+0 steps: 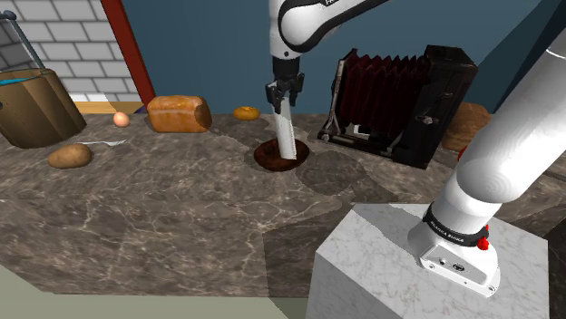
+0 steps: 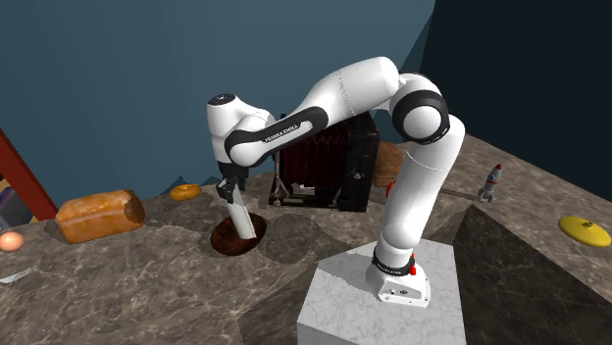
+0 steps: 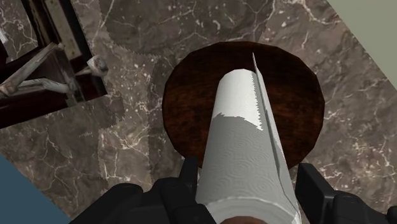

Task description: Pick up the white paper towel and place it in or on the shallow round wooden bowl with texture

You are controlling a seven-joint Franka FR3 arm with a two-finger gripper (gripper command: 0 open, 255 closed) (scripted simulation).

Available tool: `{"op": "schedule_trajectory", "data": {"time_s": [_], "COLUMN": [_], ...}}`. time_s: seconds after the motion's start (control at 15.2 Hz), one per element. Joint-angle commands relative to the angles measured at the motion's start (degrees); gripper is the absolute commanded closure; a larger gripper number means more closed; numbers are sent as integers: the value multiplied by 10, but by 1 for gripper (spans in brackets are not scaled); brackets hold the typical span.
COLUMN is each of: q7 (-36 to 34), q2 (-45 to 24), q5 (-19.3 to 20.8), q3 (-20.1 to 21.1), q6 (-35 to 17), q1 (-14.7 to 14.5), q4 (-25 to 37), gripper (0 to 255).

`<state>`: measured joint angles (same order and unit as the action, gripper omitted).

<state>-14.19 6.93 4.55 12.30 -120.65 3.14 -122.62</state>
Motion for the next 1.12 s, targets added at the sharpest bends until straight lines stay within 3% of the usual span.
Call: {"op": "schedule_trajectory", "data": {"time_s": [0.0, 0.2, 0.26, 0.59, 0.86, 1.06], "q7": [0, 0, 0, 0, 5, 5], "q2": [0, 0, 0, 0, 23, 23], "q5": [0, 0, 0, 0, -8, -8], "q3": [0, 0, 0, 0, 1, 1], "q6": [-1, -1, -1, -1, 71, 71], "q1": [0, 0, 0, 0, -2, -2], "q4": [0, 0, 0, 0, 49, 48], "gripper": [255, 255, 0, 0, 0, 0]}}
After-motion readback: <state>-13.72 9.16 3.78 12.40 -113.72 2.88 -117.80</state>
